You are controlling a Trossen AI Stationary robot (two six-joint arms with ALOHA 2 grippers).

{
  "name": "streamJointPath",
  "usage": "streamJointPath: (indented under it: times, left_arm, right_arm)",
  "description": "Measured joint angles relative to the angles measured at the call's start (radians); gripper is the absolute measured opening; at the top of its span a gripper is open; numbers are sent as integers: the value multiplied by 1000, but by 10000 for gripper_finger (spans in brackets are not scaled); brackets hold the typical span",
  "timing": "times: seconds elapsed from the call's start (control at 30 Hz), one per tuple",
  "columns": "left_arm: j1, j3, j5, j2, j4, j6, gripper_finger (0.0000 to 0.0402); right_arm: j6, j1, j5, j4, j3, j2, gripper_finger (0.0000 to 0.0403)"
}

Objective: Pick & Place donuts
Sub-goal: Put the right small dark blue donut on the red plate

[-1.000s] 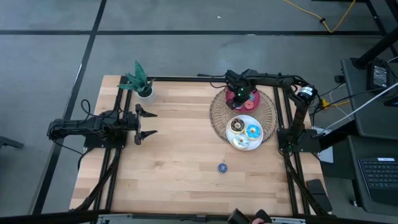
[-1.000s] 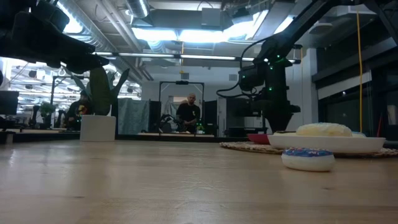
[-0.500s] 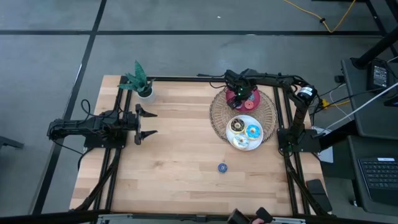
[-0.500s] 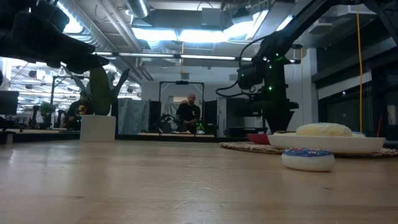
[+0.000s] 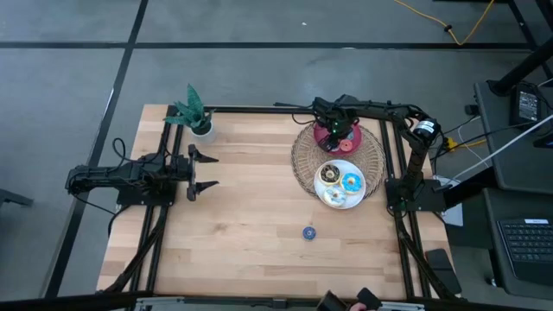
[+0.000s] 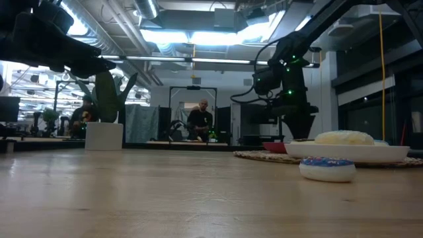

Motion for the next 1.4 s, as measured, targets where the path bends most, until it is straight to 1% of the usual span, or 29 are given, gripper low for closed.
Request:
streamJointPath:
  times: [0.37, 0.57, 1.4]
  left_arm:
    - [0, 0, 0, 0, 0, 0, 353]
    - [0, 0, 0, 0, 0, 0, 352]
    - [0, 0, 0, 0, 0, 0, 353]
  right_arm:
    - [-3, 1, 0, 1, 2, -1, 192]
    - [-19, 26, 1, 19, -2, -1, 192]
    - [-2, 21, 2, 36, -3, -1, 192]
